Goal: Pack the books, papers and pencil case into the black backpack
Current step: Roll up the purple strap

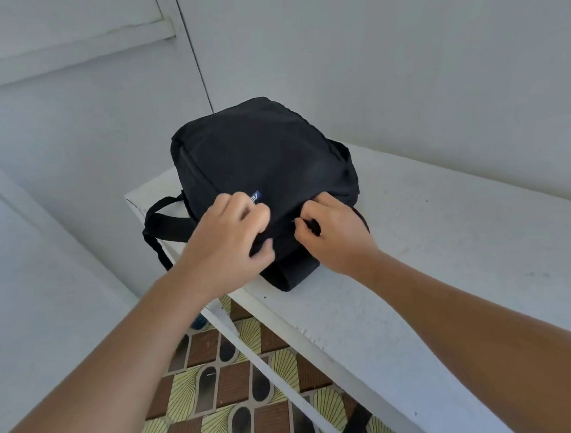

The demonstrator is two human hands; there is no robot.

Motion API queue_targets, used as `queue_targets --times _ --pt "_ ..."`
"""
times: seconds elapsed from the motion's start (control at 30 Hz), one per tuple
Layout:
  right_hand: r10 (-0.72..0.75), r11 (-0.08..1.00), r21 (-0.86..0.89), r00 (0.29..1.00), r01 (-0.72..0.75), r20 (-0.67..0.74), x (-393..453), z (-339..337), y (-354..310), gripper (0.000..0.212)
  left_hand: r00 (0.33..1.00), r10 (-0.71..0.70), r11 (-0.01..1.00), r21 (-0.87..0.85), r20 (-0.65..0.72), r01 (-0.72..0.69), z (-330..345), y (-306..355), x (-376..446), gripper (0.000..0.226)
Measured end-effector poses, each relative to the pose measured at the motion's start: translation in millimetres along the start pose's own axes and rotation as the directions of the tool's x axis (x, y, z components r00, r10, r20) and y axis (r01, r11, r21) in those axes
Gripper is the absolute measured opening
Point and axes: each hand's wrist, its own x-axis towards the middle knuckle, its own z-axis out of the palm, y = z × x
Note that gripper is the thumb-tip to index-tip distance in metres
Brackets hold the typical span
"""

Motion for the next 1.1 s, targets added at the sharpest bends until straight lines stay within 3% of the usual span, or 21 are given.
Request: queue_targets --times 0.13,0.27,0.33,0.47,0.6,0.7,0.77,0.9,1.0,1.1 --pt "-0.109 0.994 -0.020 0.993 0.108 -0.053 -17 7 -13 0.031 0.999 -0.042 0.995 0.096 0.015 0.040 29 14 9 0.022" --pt "-0.212 0.969 -0.139 0.976 0.203 -0.051 -20 -7 8 0.027 1.000 0.022 0.984 0.175 0.002 -0.021 43 9 -9 0.016" --pt "-0.117 0.984 -0.150 0.987 0.100 -0.109 -13 -18 23 0.026 1.000 0.009 0.976 0.216 0.009 -0.011 39 1 -12 0.020" --pt "0.274 0.962 0.018 0.957 -0.274 -0.092 0 -40 49 0.023 0.998 -0.033 0.973 0.230 0.058 0.019 29 2 -2 0.022" --pt "0.347 0.930 0.111 0.936 -0.351 0.054 1 -43 46 0.030 0.999 -0.037 0.997 0.072 -0.007 0.037 20 33 23 0.030" --pt "0.376 0.914 0.110 0.917 -0.391 0.137 -8 -36 37 0.029 0.999 -0.013 0.997 0.078 0.033 0.010 27 49 39 0.035" --pt "0.364 0.921 0.091 0.920 -0.379 0.143 -15 -29 28 0.028 0.995 -0.044 0.996 0.079 0.092 0.037 31 52 40 0.033" --pt "0.202 0.966 0.122 0.961 -0.227 0.188 -31 -6 6 0.025 0.995 -0.037 0.999 0.032 0.094 0.034 26 45 23 0.031" --pt "0.080 0.978 0.167 0.969 -0.121 0.235 -37 0 5 0.024 0.974 -0.062 0.998 0.023 0.217 0.058 20 35 15 0.030" --pt "0.053 0.993 0.097 0.986 -0.069 0.159 -35 -11 25 0.022 0.966 -0.094 0.995 0.059 0.240 0.082 17 33 9 0.026"
